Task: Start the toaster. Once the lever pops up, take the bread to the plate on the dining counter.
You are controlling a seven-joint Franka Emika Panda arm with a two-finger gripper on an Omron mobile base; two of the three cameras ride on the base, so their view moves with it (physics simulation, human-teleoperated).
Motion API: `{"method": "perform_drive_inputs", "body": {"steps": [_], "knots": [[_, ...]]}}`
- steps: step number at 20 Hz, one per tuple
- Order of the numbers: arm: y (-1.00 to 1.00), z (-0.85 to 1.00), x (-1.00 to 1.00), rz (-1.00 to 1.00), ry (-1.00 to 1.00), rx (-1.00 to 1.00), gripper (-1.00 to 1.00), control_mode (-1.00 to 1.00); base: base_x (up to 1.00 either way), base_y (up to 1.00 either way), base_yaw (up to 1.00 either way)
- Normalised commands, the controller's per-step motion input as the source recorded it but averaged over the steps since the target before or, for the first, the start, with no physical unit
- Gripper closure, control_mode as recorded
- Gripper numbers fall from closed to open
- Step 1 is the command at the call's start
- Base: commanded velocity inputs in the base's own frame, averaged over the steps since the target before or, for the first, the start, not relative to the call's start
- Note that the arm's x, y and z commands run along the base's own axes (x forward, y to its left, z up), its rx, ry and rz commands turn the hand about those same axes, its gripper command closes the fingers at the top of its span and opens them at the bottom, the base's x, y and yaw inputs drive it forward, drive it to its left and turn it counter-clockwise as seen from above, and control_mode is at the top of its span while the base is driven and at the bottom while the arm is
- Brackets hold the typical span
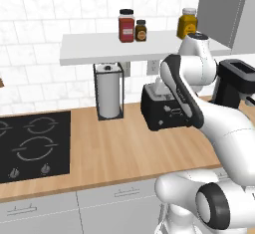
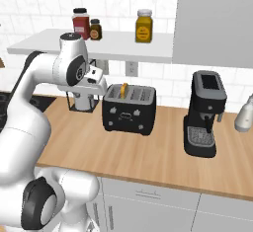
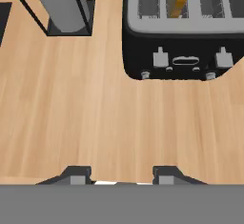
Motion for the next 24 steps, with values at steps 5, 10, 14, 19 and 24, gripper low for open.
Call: {"method": "perform_drive_inputs", "body": {"steps": [5, 10, 14, 19, 24], "knots": [[-0.13, -0.11, -0.21, 0.00, -0.01, 0.00, -1.00, -1.00, 0.00, 0.00, 0.00], [-0.61, -0.50, -0.30, 0.00, -0.04, 0.03, -1.00, -1.00, 0.00, 0.00, 0.00], [-0.34, -0.61, 0.14, -0.06, -0.13, 0.00, -1.00, -1.00, 0.00, 0.00, 0.00], [-0.24, -0.14, 0.56, -0.04, -0.08, 0.06, -1.00, -1.00, 0.00, 0.00, 0.00], [-0.14, 0.00, 0.68, 0.00, -0.01, 0.17, -1.00, -1.00, 0.00, 0.00, 0.00]]}}
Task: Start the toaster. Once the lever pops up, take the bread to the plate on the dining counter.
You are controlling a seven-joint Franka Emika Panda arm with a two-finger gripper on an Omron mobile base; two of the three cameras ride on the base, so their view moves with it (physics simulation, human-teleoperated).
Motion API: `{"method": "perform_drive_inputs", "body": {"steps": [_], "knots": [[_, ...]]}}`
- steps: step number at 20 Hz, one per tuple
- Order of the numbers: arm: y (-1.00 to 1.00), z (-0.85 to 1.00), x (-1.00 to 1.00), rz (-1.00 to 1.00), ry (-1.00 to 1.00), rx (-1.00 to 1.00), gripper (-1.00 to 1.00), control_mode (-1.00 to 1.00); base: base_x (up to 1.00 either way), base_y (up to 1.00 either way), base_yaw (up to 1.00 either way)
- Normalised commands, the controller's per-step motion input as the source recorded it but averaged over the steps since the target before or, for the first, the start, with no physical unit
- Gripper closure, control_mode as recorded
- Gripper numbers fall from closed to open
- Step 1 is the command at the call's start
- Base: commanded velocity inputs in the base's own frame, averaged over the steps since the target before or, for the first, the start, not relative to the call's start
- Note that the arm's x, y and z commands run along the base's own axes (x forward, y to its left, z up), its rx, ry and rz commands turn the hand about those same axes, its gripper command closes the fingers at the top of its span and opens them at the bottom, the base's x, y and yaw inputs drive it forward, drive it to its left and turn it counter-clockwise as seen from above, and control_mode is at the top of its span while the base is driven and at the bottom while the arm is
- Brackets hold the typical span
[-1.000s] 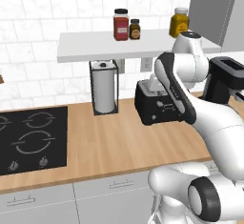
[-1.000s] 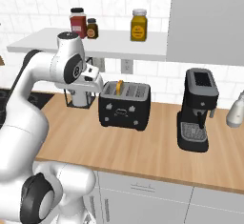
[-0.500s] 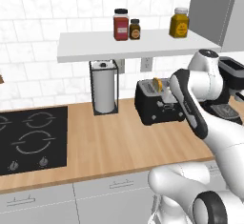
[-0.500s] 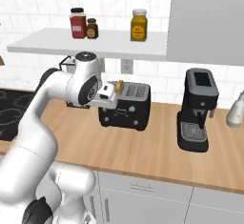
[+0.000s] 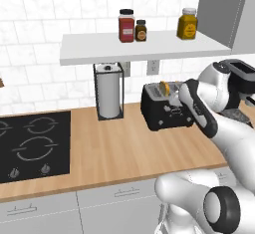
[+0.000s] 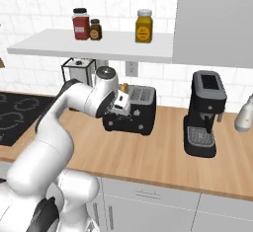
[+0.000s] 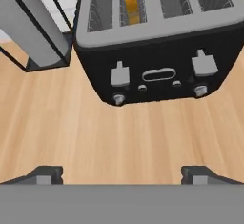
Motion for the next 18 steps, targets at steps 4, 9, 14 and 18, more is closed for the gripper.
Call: {"method": "perform_drive_inputs", "body": {"steps": [4, 9, 14, 18], "knots": [[0.01, 0.00, 0.86, 0.00, 0.00, 0.09, -1.00, -1.00, 0.00, 0.00, 0.00], [0.07, -0.08, 0.60, 0.00, 0.00, 0.00, 1.00, -1.00, 0.00, 0.00, 0.00], [0.07, -0.16, 0.23, 0.00, 0.01, -0.01, 1.00, -1.00, 0.00, 0.00, 0.00], [0.15, -0.24, 0.05, 0.00, 0.00, -0.02, 1.00, -1.00, 0.00, 0.00, 0.00]]}}
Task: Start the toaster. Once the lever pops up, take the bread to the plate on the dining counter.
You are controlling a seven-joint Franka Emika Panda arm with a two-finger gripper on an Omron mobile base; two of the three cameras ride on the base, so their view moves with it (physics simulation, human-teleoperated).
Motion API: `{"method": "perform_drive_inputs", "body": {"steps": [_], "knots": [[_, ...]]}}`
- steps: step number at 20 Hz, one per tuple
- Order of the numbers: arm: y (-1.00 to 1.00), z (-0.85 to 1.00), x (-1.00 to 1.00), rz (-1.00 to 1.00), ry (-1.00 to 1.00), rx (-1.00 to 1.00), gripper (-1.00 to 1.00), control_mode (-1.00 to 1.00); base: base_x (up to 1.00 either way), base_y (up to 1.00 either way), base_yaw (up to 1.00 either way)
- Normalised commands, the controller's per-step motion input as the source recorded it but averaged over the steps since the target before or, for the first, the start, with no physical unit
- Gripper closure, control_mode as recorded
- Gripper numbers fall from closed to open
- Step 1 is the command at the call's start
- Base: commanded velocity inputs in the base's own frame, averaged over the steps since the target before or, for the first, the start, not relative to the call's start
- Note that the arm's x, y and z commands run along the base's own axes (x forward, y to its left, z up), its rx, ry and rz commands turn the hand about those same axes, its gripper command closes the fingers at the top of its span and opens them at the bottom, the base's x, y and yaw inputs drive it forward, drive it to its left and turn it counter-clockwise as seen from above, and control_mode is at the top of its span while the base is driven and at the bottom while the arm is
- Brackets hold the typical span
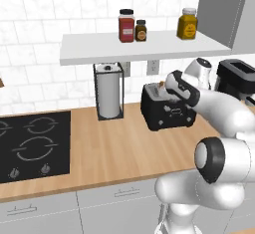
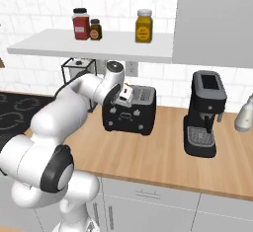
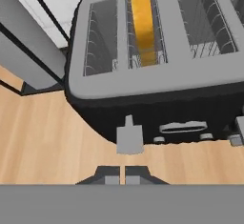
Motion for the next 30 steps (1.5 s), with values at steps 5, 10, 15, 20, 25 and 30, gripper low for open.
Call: {"method": "perform_drive_inputs", "body": {"steps": [5, 10, 15, 20, 25, 30], "knots": [[0.16, -0.37, 0.02, 0.00, 0.00, -0.03, 1.00, -1.00, 0.00, 0.00, 0.00], [0.06, -0.14, 0.23, 0.01, 0.00, -0.06, 1.00, -1.00, 0.00, 0.00, 0.00], [-0.02, -0.04, 0.15, 0.03, 0.00, -0.05, 1.00, -1.00, 0.00, 0.00, 0.00], [-0.02, -0.17, 0.27, 0.03, 0.02, -0.04, 1.00, -1.00, 0.00, 0.00, 0.00], [-0.10, -0.21, 0.33, 0.04, 0.02, -0.03, 1.00, -1.00, 0.00, 0.00, 0.00], [-0.16, -0.21, 0.09, 0.03, 0.02, -0.01, 1.00, -1.00, 0.00, 0.00, 0.00]]}}
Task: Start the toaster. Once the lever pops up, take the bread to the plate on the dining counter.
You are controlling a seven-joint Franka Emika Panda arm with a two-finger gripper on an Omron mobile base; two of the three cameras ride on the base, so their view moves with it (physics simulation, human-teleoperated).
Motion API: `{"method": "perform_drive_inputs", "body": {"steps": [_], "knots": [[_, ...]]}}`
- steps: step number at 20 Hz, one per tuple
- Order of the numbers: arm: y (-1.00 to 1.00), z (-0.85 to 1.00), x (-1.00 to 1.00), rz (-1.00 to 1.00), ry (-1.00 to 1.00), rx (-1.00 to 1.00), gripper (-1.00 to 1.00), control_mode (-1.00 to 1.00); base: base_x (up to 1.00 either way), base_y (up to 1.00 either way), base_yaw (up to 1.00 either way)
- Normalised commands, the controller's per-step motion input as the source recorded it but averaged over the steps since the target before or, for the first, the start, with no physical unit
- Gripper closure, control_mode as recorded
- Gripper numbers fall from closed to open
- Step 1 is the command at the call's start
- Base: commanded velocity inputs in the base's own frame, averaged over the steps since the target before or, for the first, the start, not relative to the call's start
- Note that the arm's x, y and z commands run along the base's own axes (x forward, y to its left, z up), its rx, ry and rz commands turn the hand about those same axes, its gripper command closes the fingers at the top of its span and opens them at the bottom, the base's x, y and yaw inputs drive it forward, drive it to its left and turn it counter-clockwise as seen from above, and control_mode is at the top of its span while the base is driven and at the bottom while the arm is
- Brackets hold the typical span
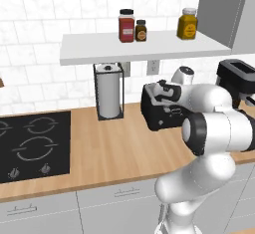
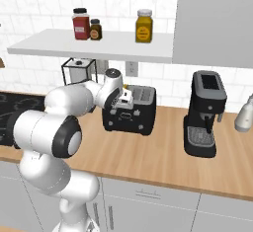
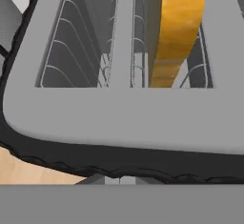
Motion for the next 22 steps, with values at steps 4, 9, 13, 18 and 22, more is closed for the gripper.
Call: {"method": "perform_drive_inputs", "body": {"steps": [4, 9, 13, 18, 22], "knots": [[-0.03, -0.34, -0.03, 0.00, 0.04, 0.00, 1.00, -1.00, 0.00, 0.00, 0.00], [0.00, -0.48, -0.10, 0.00, 0.03, 0.00, 1.00, -1.00, 0.00, 0.00, 0.00], [0.02, -0.60, -0.06, 0.00, 0.00, 0.00, 1.00, -1.00, 0.00, 0.00, 0.00], [0.14, -0.80, -0.05, 0.00, 0.00, 0.00, 1.00, -1.00, 0.00, 0.00, 0.00], [0.17, -0.66, -0.09, 0.00, 0.00, 0.00, 1.00, -1.00, 0.00, 0.00, 0.00]]}}
